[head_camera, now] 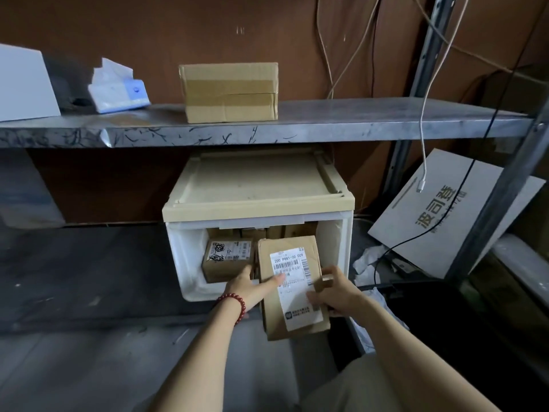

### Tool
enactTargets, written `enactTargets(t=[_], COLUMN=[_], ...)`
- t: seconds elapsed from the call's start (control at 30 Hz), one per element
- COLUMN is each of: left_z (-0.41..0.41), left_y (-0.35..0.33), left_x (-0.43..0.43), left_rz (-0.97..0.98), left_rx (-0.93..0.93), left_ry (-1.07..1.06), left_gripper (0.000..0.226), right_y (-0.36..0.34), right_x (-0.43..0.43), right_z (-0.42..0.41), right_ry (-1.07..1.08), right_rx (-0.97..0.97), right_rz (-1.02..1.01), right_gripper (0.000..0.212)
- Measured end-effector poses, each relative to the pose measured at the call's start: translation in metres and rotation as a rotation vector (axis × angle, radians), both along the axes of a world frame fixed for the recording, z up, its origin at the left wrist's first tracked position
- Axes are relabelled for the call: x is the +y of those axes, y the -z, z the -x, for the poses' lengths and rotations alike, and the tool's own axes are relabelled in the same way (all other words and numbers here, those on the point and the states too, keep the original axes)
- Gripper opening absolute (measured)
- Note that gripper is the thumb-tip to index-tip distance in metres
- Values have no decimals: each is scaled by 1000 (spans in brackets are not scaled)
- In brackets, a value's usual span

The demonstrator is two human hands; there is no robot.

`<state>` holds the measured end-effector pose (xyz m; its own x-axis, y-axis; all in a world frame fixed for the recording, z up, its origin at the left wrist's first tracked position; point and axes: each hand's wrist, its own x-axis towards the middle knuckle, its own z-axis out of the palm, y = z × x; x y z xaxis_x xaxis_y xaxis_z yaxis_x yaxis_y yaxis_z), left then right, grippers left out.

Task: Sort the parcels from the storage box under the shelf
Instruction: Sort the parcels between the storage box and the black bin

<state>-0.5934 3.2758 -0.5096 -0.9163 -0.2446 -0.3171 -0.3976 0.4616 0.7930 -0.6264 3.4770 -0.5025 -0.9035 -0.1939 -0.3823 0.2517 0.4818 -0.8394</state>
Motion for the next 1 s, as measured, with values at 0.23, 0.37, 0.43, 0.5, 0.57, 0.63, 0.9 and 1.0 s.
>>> enactTargets(t=[0.23,0.37,0.43,0.5,0.57,0.63,0.9,1.0], left_z=[-11,-11,-11,-10,-9,-8,-10,-14], left_y=[-14,-16,-15,-14,-14,-13,-13,-14], left_x=[2,1,0,-1,-1,-3,-13,-10], left_rz=[-164,-102,-85,-85,-101,-135,-169,-37], left_rx=[105,190,184,145,99,88,115,124], left_ry=[-33,-25,-29,-32,-51,-95,-160,-113], left_gripper=[112,107,105,110,125,130,103,103], right_y=[3,5,4,2,-1,-5,-2,1], right_x=[-2,-8,-11,-13,-14,-16,-17,-18], right_z=[-2,-1,-2,-3,-5,-5,-4,-2], right_ry=[25,34,38,20,-17,-38,-44,16], right_rx=[124,217,235,255,276,293,272,258], right_rz=[31,20,78,128,150,162,155,138], right_gripper=[45,44,42,41,41,44,42,36])
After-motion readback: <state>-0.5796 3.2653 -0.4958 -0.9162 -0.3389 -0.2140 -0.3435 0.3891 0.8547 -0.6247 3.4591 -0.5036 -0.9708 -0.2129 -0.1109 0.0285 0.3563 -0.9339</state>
